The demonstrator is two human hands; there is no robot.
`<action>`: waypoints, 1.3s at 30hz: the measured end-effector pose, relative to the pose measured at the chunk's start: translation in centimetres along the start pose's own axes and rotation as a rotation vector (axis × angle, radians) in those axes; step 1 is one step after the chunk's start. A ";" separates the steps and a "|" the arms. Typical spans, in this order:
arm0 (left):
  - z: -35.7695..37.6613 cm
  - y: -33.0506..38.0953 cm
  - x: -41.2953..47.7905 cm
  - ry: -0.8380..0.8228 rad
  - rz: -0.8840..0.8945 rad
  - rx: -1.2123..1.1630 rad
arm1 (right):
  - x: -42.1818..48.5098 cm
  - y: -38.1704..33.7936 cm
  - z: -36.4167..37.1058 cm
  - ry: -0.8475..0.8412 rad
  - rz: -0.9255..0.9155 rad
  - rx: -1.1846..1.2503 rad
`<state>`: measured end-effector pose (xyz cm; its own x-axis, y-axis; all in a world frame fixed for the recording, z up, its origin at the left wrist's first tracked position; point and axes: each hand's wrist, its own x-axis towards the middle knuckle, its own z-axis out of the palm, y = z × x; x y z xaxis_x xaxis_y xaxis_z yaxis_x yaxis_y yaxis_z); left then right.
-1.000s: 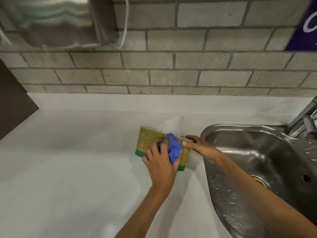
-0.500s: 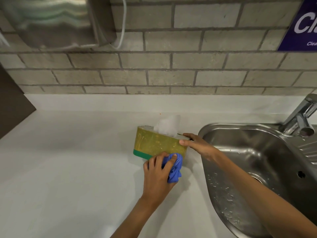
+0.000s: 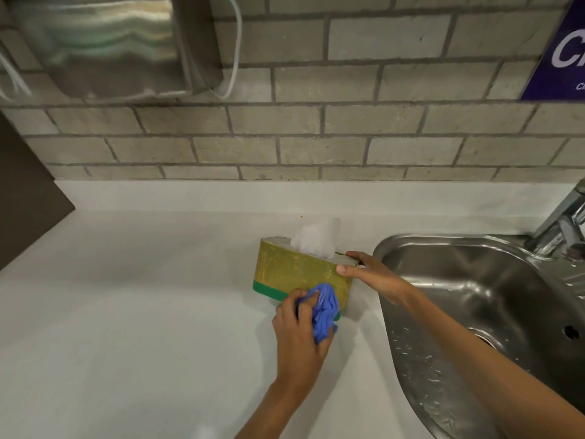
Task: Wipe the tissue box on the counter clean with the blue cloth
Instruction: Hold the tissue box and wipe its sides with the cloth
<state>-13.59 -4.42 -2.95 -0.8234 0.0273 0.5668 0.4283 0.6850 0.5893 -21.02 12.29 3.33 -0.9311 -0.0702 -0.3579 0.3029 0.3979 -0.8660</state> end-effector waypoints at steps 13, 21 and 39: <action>-2.7 0.5 3.0 0.088 -0.870 -0.675 | -2.7 0.6 2.5 0.205 -0.239 -0.127; -3.6 -0.6 4.3 0.025 -0.921 -0.676 | -4.6 2.5 4.2 0.228 -0.250 -0.064; -9.2 -3.9 1.3 0.043 -1.219 -0.688 | -8.5 1.8 8.0 0.138 -0.305 0.018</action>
<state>-12.93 -13.76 0.80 -0.7984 -0.3498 -0.4902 -0.4343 -0.2293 0.8711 -10.90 6.30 1.99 -0.9978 -0.0583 -0.0315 0.0083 0.3610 -0.9325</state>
